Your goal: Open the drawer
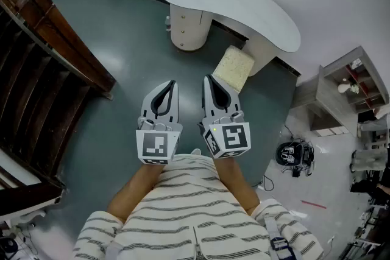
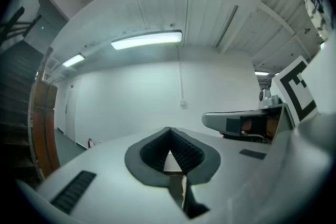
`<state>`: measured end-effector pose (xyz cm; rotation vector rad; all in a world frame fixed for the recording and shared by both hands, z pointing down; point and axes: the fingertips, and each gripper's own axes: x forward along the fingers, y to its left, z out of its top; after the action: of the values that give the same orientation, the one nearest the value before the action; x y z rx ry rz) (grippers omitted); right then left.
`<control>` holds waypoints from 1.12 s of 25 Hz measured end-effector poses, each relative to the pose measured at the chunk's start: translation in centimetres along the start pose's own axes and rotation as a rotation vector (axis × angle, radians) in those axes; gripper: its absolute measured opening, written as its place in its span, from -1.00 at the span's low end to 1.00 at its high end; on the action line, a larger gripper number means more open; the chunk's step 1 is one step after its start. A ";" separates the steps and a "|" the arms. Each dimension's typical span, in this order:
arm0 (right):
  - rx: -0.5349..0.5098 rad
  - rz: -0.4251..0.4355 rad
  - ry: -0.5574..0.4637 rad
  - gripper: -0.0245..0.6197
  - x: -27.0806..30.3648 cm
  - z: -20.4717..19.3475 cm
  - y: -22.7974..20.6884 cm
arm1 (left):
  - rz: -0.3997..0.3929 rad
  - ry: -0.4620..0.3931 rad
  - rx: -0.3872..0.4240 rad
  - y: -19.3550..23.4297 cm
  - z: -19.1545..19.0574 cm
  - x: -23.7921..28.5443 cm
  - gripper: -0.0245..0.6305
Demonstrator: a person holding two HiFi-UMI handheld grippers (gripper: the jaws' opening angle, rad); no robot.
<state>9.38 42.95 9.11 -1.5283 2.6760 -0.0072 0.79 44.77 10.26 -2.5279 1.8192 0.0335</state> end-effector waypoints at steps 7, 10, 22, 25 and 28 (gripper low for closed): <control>-0.005 0.020 0.003 -0.88 -0.1 -0.4 0.0 | 0.009 -0.006 -0.009 -0.1 -0.1 0.2 -0.91; -0.019 0.032 0.003 -0.88 -0.3 -0.3 -0.5 | 0.029 0.001 -0.005 -0.3 -0.3 0.4 -0.91; 0.007 0.076 -0.012 -0.88 -2.5 -1.3 -4.7 | 0.098 0.026 0.028 -4.8 -1.9 1.7 -0.91; 0.024 0.086 -0.008 -0.88 -2.4 -1.7 -5.1 | 0.106 0.053 0.019 -5.3 -2.7 1.7 -0.91; 0.036 0.089 -0.001 -0.88 -2.1 -2.4 -5.3 | 0.123 0.076 0.025 -4.8 -3.6 1.6 -0.91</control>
<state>14.84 42.03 11.81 -1.3975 2.7247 -0.0499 5.85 44.70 13.84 -2.4289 1.9880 -0.0840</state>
